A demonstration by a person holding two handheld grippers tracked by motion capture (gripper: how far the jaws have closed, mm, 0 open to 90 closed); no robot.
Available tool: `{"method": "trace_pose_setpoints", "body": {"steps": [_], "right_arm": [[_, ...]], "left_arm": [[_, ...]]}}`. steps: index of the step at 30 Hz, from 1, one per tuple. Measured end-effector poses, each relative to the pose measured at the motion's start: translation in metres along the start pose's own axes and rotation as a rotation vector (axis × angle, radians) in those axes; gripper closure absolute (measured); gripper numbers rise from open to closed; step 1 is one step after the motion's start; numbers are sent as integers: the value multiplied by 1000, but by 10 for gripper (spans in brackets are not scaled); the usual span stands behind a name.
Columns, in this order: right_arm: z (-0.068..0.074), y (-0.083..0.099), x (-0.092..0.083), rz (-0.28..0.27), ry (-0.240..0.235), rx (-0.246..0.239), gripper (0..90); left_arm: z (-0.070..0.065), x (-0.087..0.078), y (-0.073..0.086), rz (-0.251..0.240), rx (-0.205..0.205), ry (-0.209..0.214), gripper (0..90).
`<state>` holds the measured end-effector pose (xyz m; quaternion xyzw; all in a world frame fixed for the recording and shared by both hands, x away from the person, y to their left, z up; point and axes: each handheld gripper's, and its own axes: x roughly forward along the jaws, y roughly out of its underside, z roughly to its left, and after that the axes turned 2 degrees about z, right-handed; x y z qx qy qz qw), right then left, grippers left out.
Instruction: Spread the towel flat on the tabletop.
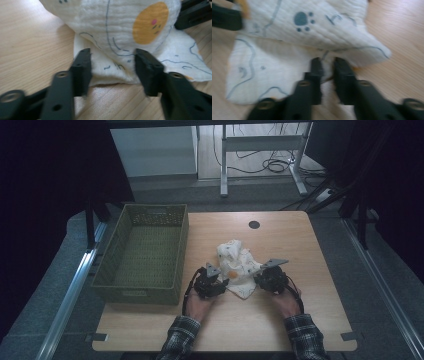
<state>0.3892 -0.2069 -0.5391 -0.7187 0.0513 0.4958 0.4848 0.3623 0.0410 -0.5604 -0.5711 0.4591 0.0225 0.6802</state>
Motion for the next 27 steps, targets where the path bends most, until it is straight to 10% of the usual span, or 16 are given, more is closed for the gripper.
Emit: {"method": "trace_pose_setpoints", "body": {"steps": [4,12,17,27], "right_arm": [[3,-2,-4,4,-20,-15,899],[0,-15,-41,-111,-28,-14,900],[-8,-21,-68,-171,3,-1,900],[-41,12,-70,-87,63,88,860]], "left_arm": [[0,-4,-2,-19,-6,20,829],[5,-39,-22,-172,-29,40,835],[3,-57,-33,-229,-30,19,626],[7,-39,-15,-134,-59,-25,430]]}}
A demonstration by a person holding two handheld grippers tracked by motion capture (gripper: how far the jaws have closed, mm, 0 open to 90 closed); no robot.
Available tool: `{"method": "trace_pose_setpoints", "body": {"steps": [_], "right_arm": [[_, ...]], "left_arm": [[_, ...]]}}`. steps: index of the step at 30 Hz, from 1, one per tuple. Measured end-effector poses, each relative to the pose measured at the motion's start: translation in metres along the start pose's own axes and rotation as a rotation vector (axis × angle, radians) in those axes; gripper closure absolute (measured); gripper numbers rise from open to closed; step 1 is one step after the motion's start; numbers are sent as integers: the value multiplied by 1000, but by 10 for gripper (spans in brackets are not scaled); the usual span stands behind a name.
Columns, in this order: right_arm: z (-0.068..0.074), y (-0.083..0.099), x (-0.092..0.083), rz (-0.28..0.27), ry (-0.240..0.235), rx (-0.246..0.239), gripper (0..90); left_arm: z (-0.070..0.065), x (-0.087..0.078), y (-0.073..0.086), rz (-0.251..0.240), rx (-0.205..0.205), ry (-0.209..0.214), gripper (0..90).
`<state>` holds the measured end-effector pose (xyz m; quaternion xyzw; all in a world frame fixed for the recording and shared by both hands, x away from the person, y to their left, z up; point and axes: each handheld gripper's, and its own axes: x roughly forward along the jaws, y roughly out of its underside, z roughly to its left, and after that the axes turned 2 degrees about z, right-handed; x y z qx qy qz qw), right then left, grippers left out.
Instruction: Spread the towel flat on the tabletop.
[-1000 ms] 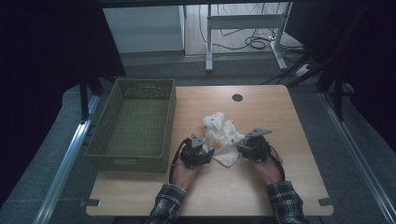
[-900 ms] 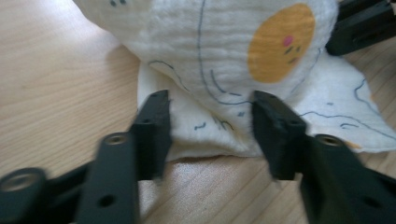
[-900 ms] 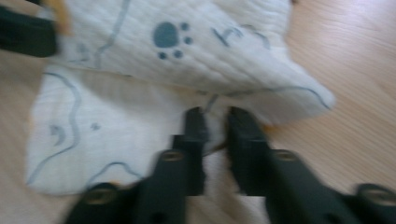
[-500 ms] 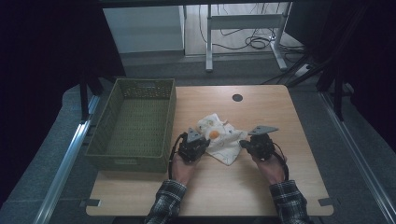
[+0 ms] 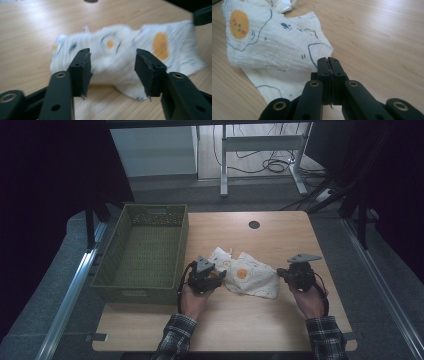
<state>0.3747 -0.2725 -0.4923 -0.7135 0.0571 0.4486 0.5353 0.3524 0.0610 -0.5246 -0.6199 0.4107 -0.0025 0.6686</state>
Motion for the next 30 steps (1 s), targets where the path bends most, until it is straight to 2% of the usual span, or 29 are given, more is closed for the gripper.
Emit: {"method": "trace_pose_setpoints", "body": {"steps": [3,5,6,8,9,11,12,13,16,19,22,24,27,29,30], "right_arm": [[-2,5,-3,-18,10,0,717],[1,6,0,-16,-17,1,624],[4,6,3,-8,-23,-8,615],[9,8,13,14,-39,-30,622],[13,11,22,36,-60,-34,641],[17,16,34,75,-71,-41,723],[19,21,41,111,-82,-48,770],[19,21,41,111,-82,-48,770],[19,25,37,107,-97,-52,817],[21,31,30,112,-105,-67,823],[23,40,21,113,-113,-72,823],[25,48,13,111,-120,-78,823],[27,56,5,111,-125,-81,823],[29,59,1,117,-126,-94,823],[30,60,-1,121,-126,-101,823]], "left_arm": [[5,4,1,3,-25,-24,360],[9,9,1,8,-36,-33,337],[10,13,1,17,-38,-31,339],[11,22,1,43,-33,-28,371],[12,26,2,57,-31,-22,414],[11,36,4,102,-16,-11,466],[10,39,6,124,-4,-7,550],[10,41,7,137,-2,-2,550],[8,43,13,166,-2,9,622],[4,38,16,170,-12,21,639],[-2,30,19,187,4,33,636],[-5,19,17,155,20,34,577],[-6,7,2,76,26,-30,441],[-2,7,-9,58,13,-57,392],[1,10,-14,54,7,-57,390]]}}
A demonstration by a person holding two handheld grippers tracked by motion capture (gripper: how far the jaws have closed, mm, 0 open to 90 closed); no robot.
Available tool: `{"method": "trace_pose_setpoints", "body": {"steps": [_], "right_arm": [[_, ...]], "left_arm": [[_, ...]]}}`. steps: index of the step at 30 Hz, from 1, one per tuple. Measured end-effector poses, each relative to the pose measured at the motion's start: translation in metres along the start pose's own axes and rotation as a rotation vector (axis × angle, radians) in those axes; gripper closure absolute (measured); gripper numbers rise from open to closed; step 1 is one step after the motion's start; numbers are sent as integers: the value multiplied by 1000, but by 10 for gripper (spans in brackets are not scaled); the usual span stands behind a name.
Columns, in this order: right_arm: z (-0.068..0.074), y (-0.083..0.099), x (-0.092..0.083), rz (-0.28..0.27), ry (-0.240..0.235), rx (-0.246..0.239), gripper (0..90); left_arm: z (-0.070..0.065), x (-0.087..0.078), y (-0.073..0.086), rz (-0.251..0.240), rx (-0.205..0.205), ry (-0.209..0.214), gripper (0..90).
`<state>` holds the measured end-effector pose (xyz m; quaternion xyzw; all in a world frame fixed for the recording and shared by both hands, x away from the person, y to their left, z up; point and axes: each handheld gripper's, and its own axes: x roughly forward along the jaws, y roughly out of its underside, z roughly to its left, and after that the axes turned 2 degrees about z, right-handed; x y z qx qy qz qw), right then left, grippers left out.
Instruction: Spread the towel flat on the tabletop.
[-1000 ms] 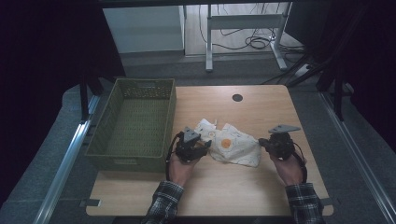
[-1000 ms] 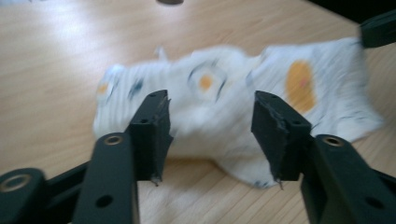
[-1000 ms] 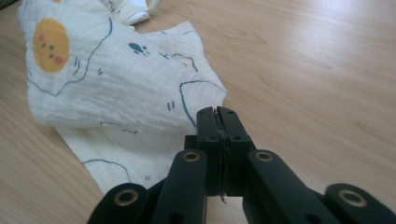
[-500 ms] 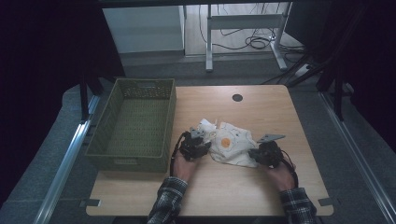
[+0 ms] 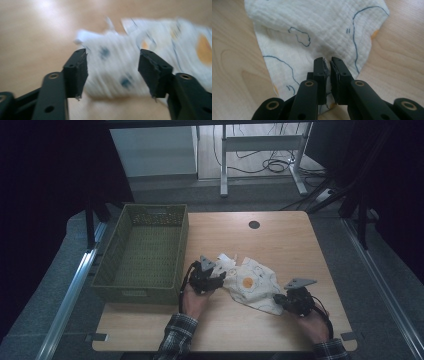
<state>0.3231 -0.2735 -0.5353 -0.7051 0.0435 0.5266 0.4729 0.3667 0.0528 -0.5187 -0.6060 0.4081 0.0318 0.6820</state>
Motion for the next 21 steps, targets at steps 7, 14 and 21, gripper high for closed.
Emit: {"method": "trace_pose_setpoints", "body": {"steps": [7,14,21], "right_arm": [[5,5,-7,24,-19,-9,822],[6,-15,-25,-48,-14,-30,801],[-18,-45,0,-85,55,18,742]], "left_arm": [[5,43,3,127,8,-30,399],[-1,38,22,141,30,-35,394],[-7,21,35,147,37,-24,391]]}}
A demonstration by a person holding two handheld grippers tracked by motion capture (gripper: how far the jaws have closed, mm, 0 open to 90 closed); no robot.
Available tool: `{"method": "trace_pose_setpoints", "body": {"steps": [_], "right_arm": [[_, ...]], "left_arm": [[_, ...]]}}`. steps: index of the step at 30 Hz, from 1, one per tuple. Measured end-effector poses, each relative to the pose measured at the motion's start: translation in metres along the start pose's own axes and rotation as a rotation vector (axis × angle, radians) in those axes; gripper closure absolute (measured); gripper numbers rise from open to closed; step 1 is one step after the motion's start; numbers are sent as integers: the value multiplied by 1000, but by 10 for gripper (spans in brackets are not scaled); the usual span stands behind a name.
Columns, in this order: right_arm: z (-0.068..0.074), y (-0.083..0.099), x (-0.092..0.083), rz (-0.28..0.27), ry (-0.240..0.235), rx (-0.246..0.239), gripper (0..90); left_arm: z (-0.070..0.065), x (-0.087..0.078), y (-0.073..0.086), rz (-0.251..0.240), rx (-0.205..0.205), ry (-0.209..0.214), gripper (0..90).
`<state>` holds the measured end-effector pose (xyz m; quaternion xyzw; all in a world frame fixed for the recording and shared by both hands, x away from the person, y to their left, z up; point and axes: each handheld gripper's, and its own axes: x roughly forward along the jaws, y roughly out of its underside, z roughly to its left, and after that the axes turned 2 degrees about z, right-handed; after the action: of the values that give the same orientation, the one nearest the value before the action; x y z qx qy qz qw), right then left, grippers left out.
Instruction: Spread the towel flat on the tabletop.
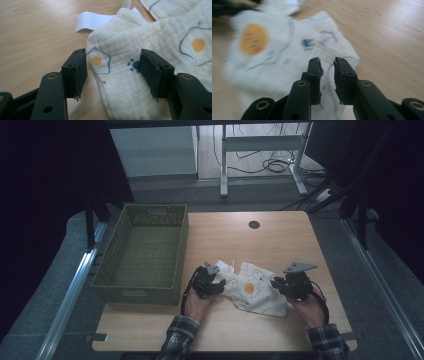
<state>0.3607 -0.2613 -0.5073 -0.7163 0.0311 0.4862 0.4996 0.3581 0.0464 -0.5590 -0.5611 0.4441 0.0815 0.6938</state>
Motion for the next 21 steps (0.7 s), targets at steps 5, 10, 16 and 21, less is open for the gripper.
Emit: {"method": "trace_pose_setpoints", "body": {"steps": [5,10,16,21], "right_arm": [[-5,9,25,62,-6,27,740],[4,24,14,81,-16,4,738],[-3,18,-8,39,29,13,718],[-11,-1,2,12,36,38,666]], "left_arm": [[-5,-11,12,5,-5,17,371],[-12,-22,20,12,6,43,362],[-6,-36,1,-56,6,4,357],[8,-16,-13,-21,-10,-45,391]]}}
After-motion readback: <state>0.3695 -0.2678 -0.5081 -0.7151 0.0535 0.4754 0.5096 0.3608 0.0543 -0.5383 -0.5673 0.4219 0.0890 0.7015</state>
